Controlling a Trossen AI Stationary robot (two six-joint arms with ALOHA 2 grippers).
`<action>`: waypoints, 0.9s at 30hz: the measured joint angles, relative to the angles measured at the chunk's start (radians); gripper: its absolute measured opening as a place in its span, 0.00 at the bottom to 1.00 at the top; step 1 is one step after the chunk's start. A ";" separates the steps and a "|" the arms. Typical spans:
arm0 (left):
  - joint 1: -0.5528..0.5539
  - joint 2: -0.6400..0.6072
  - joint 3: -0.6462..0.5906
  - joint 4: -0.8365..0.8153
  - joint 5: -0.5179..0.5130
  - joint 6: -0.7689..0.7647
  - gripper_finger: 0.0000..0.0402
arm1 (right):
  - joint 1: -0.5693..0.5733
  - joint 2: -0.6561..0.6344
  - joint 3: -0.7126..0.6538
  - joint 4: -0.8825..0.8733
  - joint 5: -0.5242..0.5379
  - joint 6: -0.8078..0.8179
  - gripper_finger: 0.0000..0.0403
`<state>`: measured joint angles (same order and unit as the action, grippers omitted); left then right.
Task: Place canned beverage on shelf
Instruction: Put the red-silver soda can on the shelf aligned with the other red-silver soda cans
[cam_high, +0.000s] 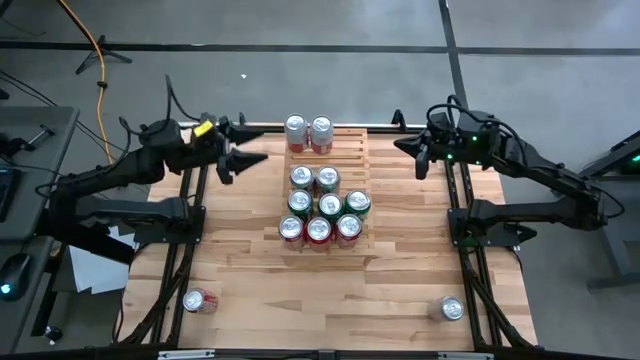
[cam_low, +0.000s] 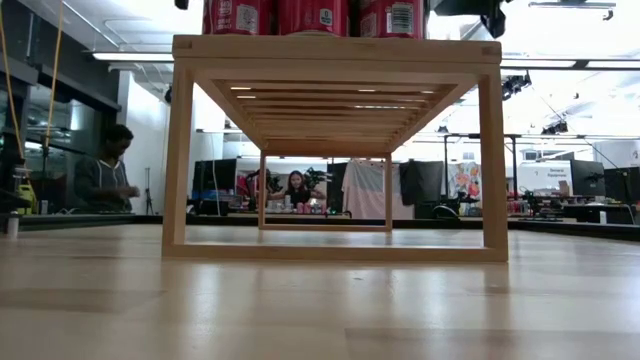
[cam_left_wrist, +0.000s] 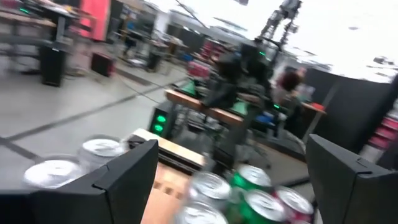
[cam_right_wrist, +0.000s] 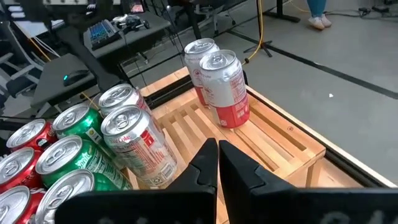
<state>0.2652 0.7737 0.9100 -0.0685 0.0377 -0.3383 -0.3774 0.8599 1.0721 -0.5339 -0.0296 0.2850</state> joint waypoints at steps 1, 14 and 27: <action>-0.032 0.006 0.000 0.006 -0.014 -0.001 0.77 | 0.000 -0.003 0.000 -0.001 0.000 -0.003 0.00; -0.432 0.070 0.000 0.117 -0.365 0.142 0.21 | -0.002 -0.004 0.000 0.001 0.022 -0.005 0.00; -0.349 0.011 -0.005 0.073 -0.276 0.209 0.00 | -0.002 -0.004 0.000 0.037 0.023 -0.005 0.00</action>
<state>-0.0834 0.7849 0.9055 0.0047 -0.2384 -0.1291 -0.3798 0.8558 1.0721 -0.4974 -0.0067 0.2798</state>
